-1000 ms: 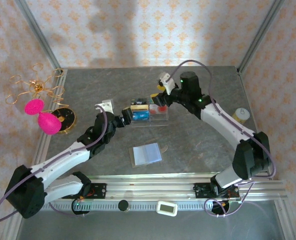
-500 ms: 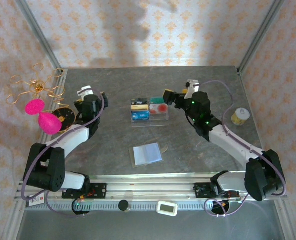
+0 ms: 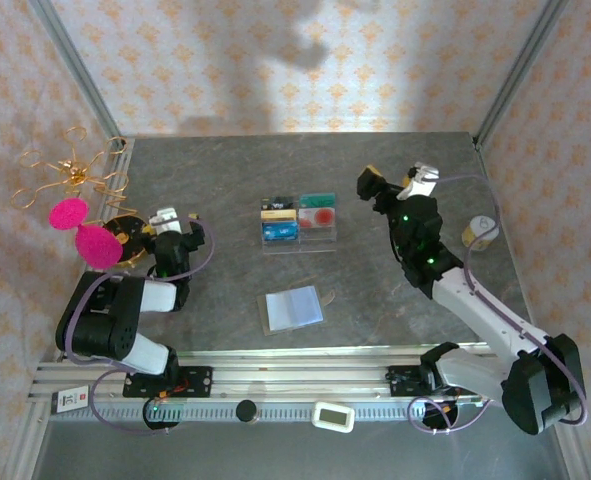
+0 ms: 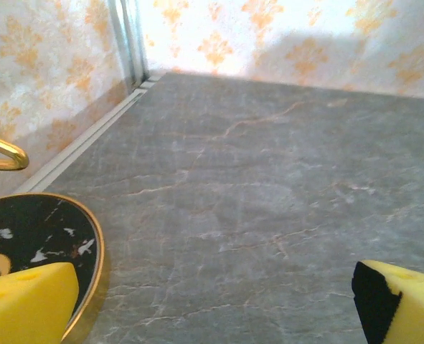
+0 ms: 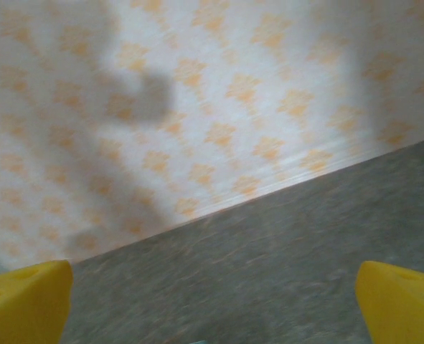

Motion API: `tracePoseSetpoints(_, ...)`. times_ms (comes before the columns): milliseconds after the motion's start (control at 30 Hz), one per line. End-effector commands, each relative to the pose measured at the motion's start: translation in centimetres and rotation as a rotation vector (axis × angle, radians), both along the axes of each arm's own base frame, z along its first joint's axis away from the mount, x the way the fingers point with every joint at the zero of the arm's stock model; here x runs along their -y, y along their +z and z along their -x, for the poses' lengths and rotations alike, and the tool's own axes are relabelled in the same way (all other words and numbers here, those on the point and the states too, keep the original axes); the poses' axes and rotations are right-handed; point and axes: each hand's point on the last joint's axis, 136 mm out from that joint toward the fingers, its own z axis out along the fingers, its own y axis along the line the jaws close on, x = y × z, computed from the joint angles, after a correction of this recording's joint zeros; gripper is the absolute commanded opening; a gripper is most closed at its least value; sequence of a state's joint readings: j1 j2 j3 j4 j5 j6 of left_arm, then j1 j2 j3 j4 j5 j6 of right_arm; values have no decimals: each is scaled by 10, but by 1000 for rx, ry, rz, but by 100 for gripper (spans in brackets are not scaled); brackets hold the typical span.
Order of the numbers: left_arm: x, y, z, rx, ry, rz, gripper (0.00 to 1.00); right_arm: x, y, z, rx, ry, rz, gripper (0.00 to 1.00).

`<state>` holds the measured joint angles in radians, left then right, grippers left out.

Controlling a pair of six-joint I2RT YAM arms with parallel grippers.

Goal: Take the credit cards out of the card holder

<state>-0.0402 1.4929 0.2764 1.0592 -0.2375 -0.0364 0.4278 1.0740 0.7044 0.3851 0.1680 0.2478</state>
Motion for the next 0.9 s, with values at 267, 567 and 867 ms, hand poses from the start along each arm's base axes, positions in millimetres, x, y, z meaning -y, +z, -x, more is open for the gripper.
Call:
tracePoseSetpoints(267,-11,24,13,182,49,27,99,104,-46,26,-3,-476,246,100)
tracePoseSetpoints(567,-10,26,13,193,43,21,99,140,-133,23,-59,-437,258,100)
tracePoseSetpoints(867,-10,26,13,189,43,21,99,140,-168,7,-71,-376,280,100)
